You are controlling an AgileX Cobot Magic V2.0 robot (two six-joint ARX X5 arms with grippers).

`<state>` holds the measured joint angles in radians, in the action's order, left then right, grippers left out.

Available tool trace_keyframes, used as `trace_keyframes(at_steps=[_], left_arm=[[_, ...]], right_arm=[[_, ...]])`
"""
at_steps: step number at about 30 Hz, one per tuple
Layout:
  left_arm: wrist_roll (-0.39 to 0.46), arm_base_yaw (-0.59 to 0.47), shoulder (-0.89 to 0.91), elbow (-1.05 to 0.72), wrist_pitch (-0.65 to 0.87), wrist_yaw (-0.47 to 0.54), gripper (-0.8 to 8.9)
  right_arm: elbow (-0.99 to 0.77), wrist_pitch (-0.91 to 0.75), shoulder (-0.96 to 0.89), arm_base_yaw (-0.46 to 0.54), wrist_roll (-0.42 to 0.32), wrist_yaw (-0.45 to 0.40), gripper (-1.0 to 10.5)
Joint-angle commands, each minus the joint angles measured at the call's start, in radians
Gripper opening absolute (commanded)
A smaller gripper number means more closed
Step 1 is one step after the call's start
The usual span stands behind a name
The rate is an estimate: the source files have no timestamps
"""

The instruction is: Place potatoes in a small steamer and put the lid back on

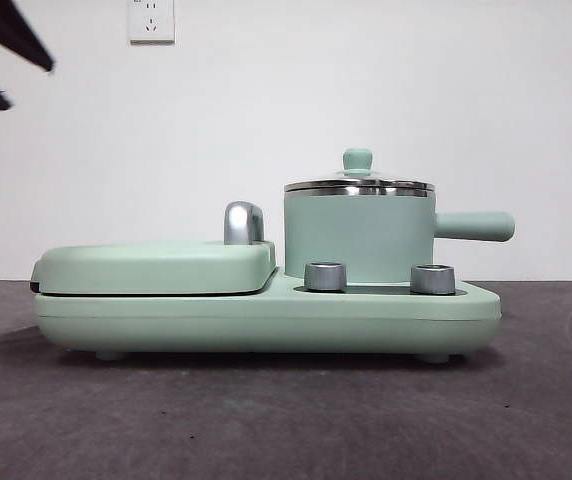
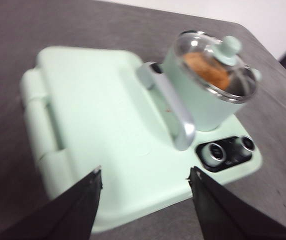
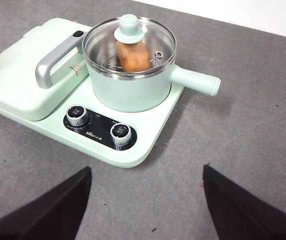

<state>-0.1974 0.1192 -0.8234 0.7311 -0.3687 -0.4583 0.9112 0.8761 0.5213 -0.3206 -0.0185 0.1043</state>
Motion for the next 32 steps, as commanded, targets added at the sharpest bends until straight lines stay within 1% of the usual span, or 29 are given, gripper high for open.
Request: trace_keyframes(at_steps=[1, 3, 7, 8, 9, 10, 12, 26, 27, 28, 29, 32], left_arm=[[-0.115, 0.002, 0.043, -0.011, -0.005, 0.014, 2.79], [-0.137, 0.006, 0.062, -0.011, -0.034, 0.012, 2.79], [-0.144, 0.006, 0.085, -0.011, -0.035, 0.012, 2.68], [-0.144, 0.006, 0.088, -0.011, -0.032, 0.012, 1.60], [-0.143, 0.006, 0.091, -0.011, -0.034, 0.012, -0.29], [-0.145, 0.006, 0.093, -0.011, -0.028, 0.013, 0.19], [-0.144, 0.006, 0.093, -0.010, -0.018, 0.013, 0.06], [-0.144, 0.006, 0.097, -0.010, -0.032, 0.013, 0.06], [-0.128, 0.005, 0.100, -0.011, -0.031, 0.014, 0.06], [-0.056, 0.002, 0.109, -0.011, -0.024, 0.026, 0.06], [-0.002, 0.000, 0.125, -0.012, -0.029, 0.039, 0.06], [0.062, -0.003, 0.224, -0.082, 0.006, 0.060, 0.06]], right_arm=[[0.005, -0.007, 0.006, -0.003, 0.011, -0.001, 3.5], [0.005, -0.007, 0.005, -0.003, 0.011, -0.001, 3.5], [0.005, -0.016, -0.002, -0.003, 0.010, -0.001, 3.4], [0.005, -0.019, -0.002, -0.003, 0.011, 0.000, 2.6], [0.005, -0.017, -0.002, -0.003, 0.011, 0.000, 0.2], [0.005, -0.014, -0.002, -0.003, 0.007, -0.002, 0.2], [0.005, -0.014, -0.002, -0.004, 0.008, 0.010, 0.3], [0.005, -0.017, -0.002, -0.004, 0.008, 0.006, 0.3], [0.005, -0.016, -0.002, -0.004, 0.008, 0.006, 0.3], [0.005, -0.017, -0.002, -0.004, 0.008, 0.006, 0.3], [0.005, -0.016, -0.002, -0.004, 0.008, 0.006, 0.3], [0.005, -0.016, -0.002, -0.004, 0.008, 0.006, 0.3]])
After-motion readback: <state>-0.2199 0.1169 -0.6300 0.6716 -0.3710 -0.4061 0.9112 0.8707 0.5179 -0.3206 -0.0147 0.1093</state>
